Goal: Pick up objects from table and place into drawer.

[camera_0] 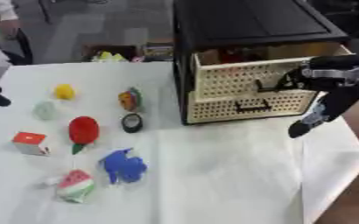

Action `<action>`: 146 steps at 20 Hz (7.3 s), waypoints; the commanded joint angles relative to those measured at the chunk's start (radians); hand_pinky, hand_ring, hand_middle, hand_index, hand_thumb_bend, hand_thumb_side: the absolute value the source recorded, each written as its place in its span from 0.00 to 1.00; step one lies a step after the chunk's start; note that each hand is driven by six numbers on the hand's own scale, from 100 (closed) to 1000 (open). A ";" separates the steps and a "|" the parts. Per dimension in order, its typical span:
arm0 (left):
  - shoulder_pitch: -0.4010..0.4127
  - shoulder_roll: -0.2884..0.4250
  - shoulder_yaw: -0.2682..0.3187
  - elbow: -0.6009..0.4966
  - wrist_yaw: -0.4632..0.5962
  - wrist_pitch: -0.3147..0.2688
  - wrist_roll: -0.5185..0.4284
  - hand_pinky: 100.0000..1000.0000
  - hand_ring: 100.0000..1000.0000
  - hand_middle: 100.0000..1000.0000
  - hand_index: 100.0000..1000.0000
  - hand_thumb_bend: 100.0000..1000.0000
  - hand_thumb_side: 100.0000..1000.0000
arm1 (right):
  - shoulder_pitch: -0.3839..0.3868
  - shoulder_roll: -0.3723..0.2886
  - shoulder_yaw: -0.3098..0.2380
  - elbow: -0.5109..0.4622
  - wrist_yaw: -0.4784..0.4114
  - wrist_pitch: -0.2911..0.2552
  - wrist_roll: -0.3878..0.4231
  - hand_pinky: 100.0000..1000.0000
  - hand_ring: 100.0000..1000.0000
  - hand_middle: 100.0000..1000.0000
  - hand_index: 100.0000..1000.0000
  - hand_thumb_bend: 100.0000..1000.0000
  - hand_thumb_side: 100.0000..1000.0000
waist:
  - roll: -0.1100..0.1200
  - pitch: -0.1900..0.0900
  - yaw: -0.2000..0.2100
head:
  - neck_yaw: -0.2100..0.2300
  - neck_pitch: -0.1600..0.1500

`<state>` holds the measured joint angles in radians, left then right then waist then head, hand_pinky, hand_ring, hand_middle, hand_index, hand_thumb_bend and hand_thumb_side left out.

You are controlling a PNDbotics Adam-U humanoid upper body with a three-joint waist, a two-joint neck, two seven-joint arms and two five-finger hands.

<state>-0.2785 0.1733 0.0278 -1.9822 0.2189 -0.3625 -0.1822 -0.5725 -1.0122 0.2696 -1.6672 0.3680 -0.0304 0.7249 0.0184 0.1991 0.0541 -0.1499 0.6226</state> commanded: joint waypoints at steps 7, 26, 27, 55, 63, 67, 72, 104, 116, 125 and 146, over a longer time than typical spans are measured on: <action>-0.015 0.016 0.006 -0.018 0.002 -0.002 0.004 0.50 0.58 0.57 0.76 0.00 0.87 | 0.043 -0.058 -0.027 -0.045 -0.033 0.013 0.000 0.00 0.00 0.00 0.81 0.90 0.73 | -0.002 -0.015 -0.011 | 0.007 -0.011; -0.014 0.019 0.008 -0.018 -0.001 0.000 0.006 0.50 0.58 0.57 0.76 0.00 0.87 | 0.090 -0.076 -0.052 -0.091 -0.058 0.026 -0.006 0.00 0.00 0.00 0.79 0.89 0.73 | -0.005 -0.014 -0.025 | 0.011 -0.011; -0.014 0.019 0.008 -0.018 -0.001 0.000 0.006 0.50 0.58 0.57 0.76 0.00 0.87 | 0.095 -0.078 -0.054 -0.091 -0.057 0.027 -0.006 0.00 0.00 0.00 0.79 0.89 0.72 | -0.005 -0.014 -0.026 | 0.011 -0.012; -0.017 0.021 0.007 -0.018 0.002 0.000 0.007 0.50 0.58 0.57 0.76 0.00 0.86 | 0.126 -0.102 -0.047 -0.194 -0.071 0.023 -0.011 0.00 0.00 0.00 0.80 0.89 0.72 | -0.007 -0.018 -0.021 | 0.009 -0.015; -0.017 0.022 0.009 -0.018 0.002 0.000 0.010 0.50 0.58 0.57 0.76 0.00 0.86 | 0.155 -0.105 -0.055 -0.208 -0.067 0.025 -0.001 0.00 0.00 0.00 0.80 0.89 0.70 | -0.007 -0.019 -0.026 | 0.011 -0.017; -0.017 0.022 0.009 -0.018 0.001 -0.001 0.010 0.50 0.58 0.57 0.76 0.00 0.86 | 0.170 -0.105 -0.061 -0.210 -0.067 0.030 0.002 0.00 0.00 0.00 0.79 0.88 0.69 | -0.006 -0.019 -0.028 | 0.012 -0.017; -0.017 0.022 0.010 -0.018 0.000 -0.001 0.011 0.50 0.58 0.57 0.76 0.00 0.86 | 0.190 -0.100 -0.070 -0.200 -0.066 0.038 0.005 0.00 0.00 0.00 0.79 0.88 0.68 | -0.005 -0.017 -0.031 | 0.012 -0.018; -0.015 0.025 0.010 -0.018 0.001 -0.002 0.010 0.50 0.58 0.58 0.75 0.00 0.86 | 0.193 -0.102 -0.101 -0.240 -0.043 0.032 -0.049 0.00 0.00 0.00 0.86 0.91 0.76 | -0.007 -0.022 -0.033 | 0.014 -0.018; -0.016 0.027 0.011 -0.018 0.002 -0.003 0.013 0.50 0.58 0.58 0.75 0.00 0.86 | 0.207 -0.107 -0.140 -0.272 -0.033 0.039 -0.123 0.00 0.00 0.00 0.86 0.92 0.83 | -0.007 -0.024 -0.040 | 0.018 -0.015; -0.014 0.027 0.015 -0.018 -0.002 -0.004 0.018 0.50 0.58 0.58 0.75 0.00 0.86 | 0.230 -0.092 -0.197 -0.289 -0.047 0.053 -0.176 0.00 0.00 0.00 0.85 0.91 0.90 | -0.006 -0.024 -0.046 | 0.023 -0.009; -0.010 0.029 0.019 -0.018 -0.006 -0.008 0.025 0.50 0.58 0.58 0.75 0.00 0.86 | 0.201 -0.043 -0.296 -0.333 -0.065 0.118 -0.376 0.00 0.00 0.00 0.81 0.71 1.00 | -0.002 -0.027 -0.054 | 0.036 0.001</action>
<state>-0.2811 0.1833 0.0401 -1.9822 0.2155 -0.3669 -0.1604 -0.3575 -1.0382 -0.0050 -1.9837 0.3131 0.0829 0.3674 0.0180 0.1875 0.0004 -0.1181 0.6160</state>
